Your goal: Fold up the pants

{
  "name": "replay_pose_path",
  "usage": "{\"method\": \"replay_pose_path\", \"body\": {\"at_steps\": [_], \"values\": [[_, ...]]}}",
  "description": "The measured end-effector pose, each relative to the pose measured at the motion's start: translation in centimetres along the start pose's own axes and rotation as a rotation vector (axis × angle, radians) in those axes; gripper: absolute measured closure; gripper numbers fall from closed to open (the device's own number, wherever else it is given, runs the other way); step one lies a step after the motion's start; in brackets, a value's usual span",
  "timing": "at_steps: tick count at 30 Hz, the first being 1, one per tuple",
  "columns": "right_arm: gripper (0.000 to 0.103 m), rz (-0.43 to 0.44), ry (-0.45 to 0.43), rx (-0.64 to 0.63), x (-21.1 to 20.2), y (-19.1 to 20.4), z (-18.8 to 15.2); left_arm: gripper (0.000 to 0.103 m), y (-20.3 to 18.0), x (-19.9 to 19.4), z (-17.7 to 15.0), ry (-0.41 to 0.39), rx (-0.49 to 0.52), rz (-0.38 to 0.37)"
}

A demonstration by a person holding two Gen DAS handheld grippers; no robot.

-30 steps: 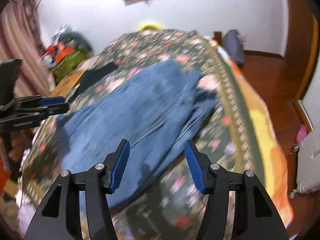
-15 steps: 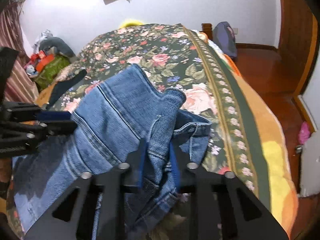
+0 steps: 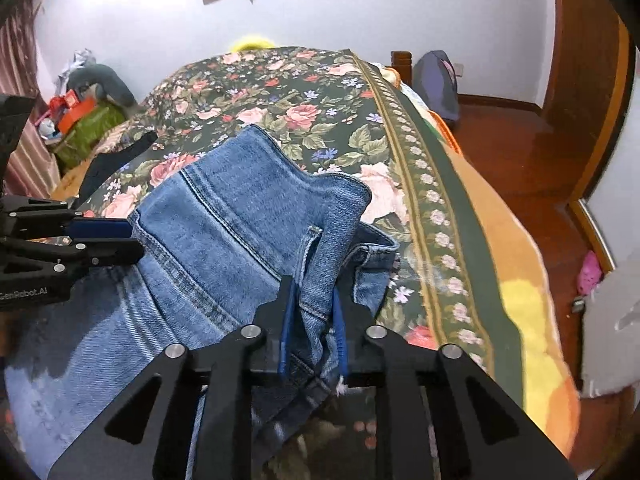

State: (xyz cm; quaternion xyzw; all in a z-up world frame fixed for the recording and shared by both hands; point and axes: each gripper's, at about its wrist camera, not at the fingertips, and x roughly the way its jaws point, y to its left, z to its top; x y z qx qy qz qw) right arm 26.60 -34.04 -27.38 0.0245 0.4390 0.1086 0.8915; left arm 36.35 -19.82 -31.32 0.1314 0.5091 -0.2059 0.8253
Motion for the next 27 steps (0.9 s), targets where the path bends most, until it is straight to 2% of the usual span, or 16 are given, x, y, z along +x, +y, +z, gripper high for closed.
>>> {"method": "replay_pose_path", "body": {"at_steps": [4,5,6,7,9,11,20,22,27], "values": [[0.077,-0.05,-0.01,-0.017,-3.0,0.2,0.1,0.073,1.2,-2.6,-0.5,-0.04,-0.019,0.007],[0.066,-0.054,-0.017,-0.015,-3.9,0.4,0.0,0.071,1.7,-3.5,-0.6,-0.049,-0.025,0.004],[0.053,-0.055,-0.028,-0.007,-4.8,0.7,-0.1,0.064,2.1,-4.2,-0.8,-0.058,-0.026,0.003],[0.047,-0.051,-0.043,0.002,-5.9,0.9,-0.4,0.052,2.4,-4.7,-0.9,-0.066,-0.026,0.007],[0.033,-0.041,-0.069,0.014,-7.1,1.5,-0.8,0.035,3.0,-5.8,-1.3,-0.088,-0.023,0.024],[0.024,-0.035,-0.068,0.051,-7.7,2.0,-1.5,0.031,3.5,-6.0,-1.6,-0.074,-0.019,0.029],[0.022,0.042,0.081,0.17,-2.9,2.8,-5.4,0.031,3.8,-1.5,-3.2,0.092,-0.008,-0.053],[0.022,0.077,0.089,0.208,-2.1,2.5,-5.9,0.031,3.8,-0.9,-2.9,0.092,-0.018,-0.069],[0.022,0.174,0.099,0.281,-0.5,1.2,-5.6,0.031,3.6,1.7,-1.4,0.155,-0.065,-0.111]]}}
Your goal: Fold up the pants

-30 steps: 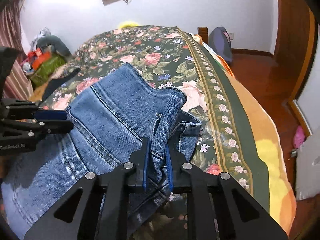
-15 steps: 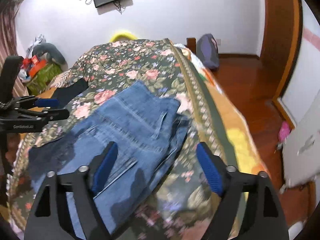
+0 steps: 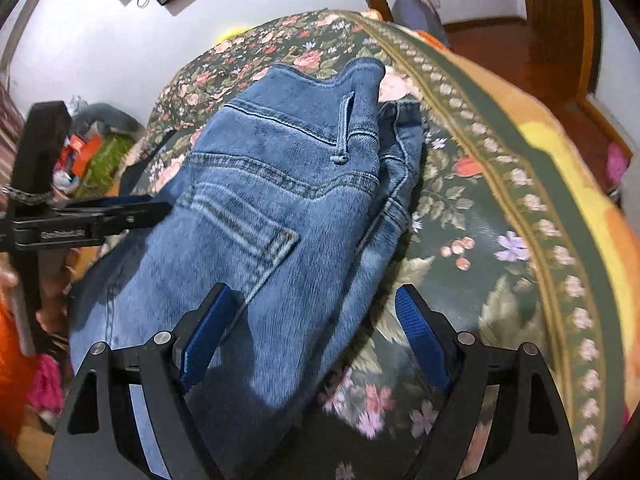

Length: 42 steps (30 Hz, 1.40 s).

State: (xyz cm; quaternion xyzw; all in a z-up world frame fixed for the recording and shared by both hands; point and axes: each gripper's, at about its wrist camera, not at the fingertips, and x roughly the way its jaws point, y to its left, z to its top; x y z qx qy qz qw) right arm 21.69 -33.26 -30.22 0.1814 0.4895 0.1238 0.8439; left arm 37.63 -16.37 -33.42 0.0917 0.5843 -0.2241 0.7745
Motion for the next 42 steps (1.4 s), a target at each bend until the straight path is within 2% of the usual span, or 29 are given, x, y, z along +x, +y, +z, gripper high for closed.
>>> {"method": "replay_pose_path", "body": {"at_steps": [5,6,7,8,10,13,14,18,24,28,33,37,38,42], "values": [[0.022,0.03,0.008,-0.011,1.4,0.3,0.9,0.035,0.5,1.1,1.0,0.028,-0.005,-0.067],[0.022,0.039,0.015,-0.007,1.6,0.2,1.2,0.043,0.3,1.1,1.1,0.026,0.009,-0.083],[0.024,0.049,0.017,-0.005,1.8,0.2,1.5,0.06,0.2,1.1,1.2,0.028,0.016,-0.102],[0.027,0.052,0.02,-0.006,2.0,0.2,1.7,0.067,-0.2,1.2,1.2,0.039,0.019,-0.142],[0.034,0.052,0.017,-0.019,2.2,0.4,2.0,0.071,-0.9,1.1,1.4,0.034,0.034,-0.113],[0.055,0.041,0.016,-0.03,1.8,0.5,2.2,0.076,-1.6,0.9,1.4,0.033,0.056,-0.095],[0.066,0.052,0.014,-0.032,1.6,0.5,2.3,0.077,-1.6,0.8,1.3,0.032,0.052,-0.098],[0.078,0.046,0.014,-0.07,0.6,1.3,2.2,0.079,-1.8,0.0,0.3,0.031,0.04,-0.1],[0.085,0.073,-0.007,-0.129,-0.9,3.6,1.4,0.087,-1.3,-4.0,-3.8,-0.02,0.015,-0.08],[0.086,0.107,-0.022,-0.174,-1.6,6.3,1.5,0.089,-0.2,-6.9,-6.9,-0.057,-0.009,-0.056],[0.087,0.152,0.0,-0.278,-0.8,11.0,1.5,0.089,3.1,-9.9,-11.7,-0.076,-0.111,-0.033],[0.085,0.146,0.068,-0.374,1.1,14.1,0.9,0.084,5.2,-10.9,-14.4,-0.09,-0.151,-0.042],[0.08,0.137,0.082,-0.38,1.4,14.4,1.0,0.083,5.6,-11.1,-14.9,-0.094,-0.16,-0.054],[0.073,0.115,0.132,-0.324,1.7,12.9,1.3,0.07,5.9,-11.2,-15.0,-0.09,-0.15,-0.076]]}}
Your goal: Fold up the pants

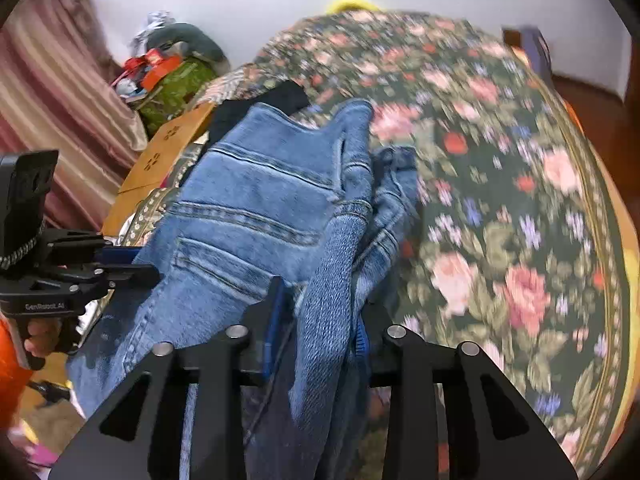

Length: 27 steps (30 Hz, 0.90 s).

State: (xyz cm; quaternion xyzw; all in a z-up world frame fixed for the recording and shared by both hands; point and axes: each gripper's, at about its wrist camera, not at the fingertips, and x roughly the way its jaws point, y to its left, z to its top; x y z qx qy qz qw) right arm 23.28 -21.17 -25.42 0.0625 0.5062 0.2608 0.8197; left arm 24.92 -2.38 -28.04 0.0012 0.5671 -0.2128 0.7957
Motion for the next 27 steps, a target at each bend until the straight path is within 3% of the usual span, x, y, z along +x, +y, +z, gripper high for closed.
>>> {"method": "replay_pose_path", "body": {"at_steps": [2,5,9,12,15,20,27], "values": [[0.067,0.009,0.021,0.018,0.0,-0.7,-0.5,0.062,0.0,0.8,0.4,0.008,-0.001,-0.018],[0.059,0.006,0.055,-0.008,0.2,-0.7,-1.7,0.062,0.7,2.2,0.9,0.023,-0.039,-0.072],[0.057,0.076,0.087,0.02,1.5,-1.2,-2.1,0.063,2.7,3.3,1.3,0.046,-0.164,-0.181],[0.068,0.11,0.078,0.025,1.8,-0.9,-1.7,0.076,1.8,2.6,1.1,0.01,-0.134,-0.141],[0.08,0.086,0.048,-0.001,1.1,0.1,-1.4,0.08,0.6,1.5,1.2,-0.014,-0.098,-0.077],[0.084,0.074,0.001,-0.042,-0.2,1.5,-0.1,0.081,-0.2,-1.9,1.3,-0.09,-0.05,-0.033],[0.085,0.083,-0.128,-0.132,-2.4,5.3,5.0,0.081,2.3,-8.1,3.3,-0.24,-0.057,0.018]]}}
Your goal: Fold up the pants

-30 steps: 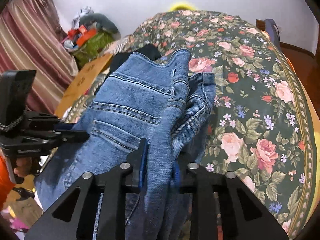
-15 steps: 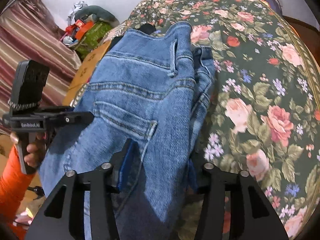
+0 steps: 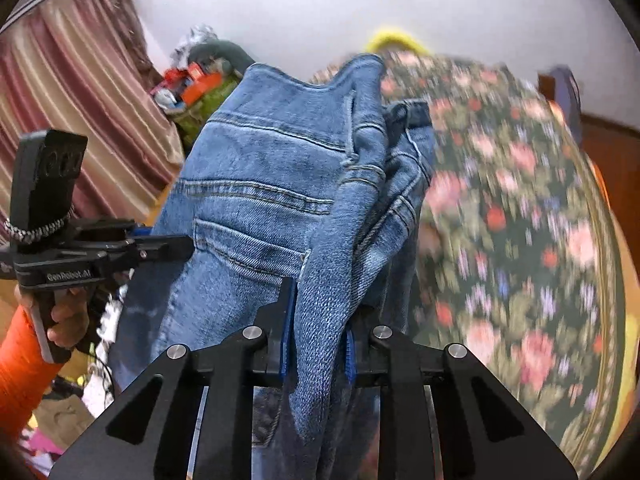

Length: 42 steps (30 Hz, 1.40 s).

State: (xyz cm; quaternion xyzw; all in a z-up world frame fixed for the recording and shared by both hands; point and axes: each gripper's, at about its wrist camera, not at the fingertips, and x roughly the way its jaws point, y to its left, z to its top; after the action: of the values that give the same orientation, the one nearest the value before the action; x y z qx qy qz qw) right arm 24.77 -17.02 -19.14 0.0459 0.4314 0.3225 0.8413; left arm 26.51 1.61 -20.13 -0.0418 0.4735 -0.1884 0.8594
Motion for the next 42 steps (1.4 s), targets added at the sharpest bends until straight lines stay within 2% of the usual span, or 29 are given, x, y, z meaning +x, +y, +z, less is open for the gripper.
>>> {"method": "replay_pose_path", "body": {"at_steps": [5,10,13,18,22,28,32,35,36,39,42], "values": [[0.085,0.002,-0.056,-0.077,0.9,2.6,4.8,0.081,3.3,-2.4,3.3,-0.088,-0.028,0.057],[0.085,0.002,-0.082,-0.132,4.6,4.3,10.0,0.082,7.8,-2.8,6.6,-0.135,-0.048,0.105],[0.085,0.006,-0.083,-0.146,7.6,4.6,12.6,0.082,10.3,-2.2,8.2,-0.15,-0.065,0.136],[0.085,0.002,-0.06,-0.159,13.4,4.2,15.5,0.082,15.9,1.6,10.4,-0.135,-0.1,0.185],[0.085,-0.002,-0.024,-0.15,17.9,3.3,16.3,0.081,19.6,5.7,11.1,-0.103,-0.111,0.204],[0.085,-0.009,0.075,-0.104,25.2,0.5,16.2,0.081,24.4,13.3,10.9,-0.02,-0.155,0.224],[0.085,-0.012,0.128,-0.085,27.4,-0.6,15.8,0.082,26.4,15.8,10.0,-0.009,-0.195,0.214],[0.083,-0.048,0.174,-0.089,28.2,-0.3,15.3,0.084,26.3,15.8,9.7,-0.037,-0.173,0.279],[0.079,-0.066,0.196,-0.093,28.3,-0.2,15.2,0.084,26.2,15.6,9.7,-0.037,-0.166,0.299],[0.076,-0.114,0.189,-0.121,27.0,0.1,14.9,0.084,26.0,14.2,9.1,-0.024,-0.194,0.28],[0.076,-0.144,0.191,-0.121,25.1,0.2,14.9,0.084,24.9,11.7,8.3,-0.033,-0.18,0.3]]}}
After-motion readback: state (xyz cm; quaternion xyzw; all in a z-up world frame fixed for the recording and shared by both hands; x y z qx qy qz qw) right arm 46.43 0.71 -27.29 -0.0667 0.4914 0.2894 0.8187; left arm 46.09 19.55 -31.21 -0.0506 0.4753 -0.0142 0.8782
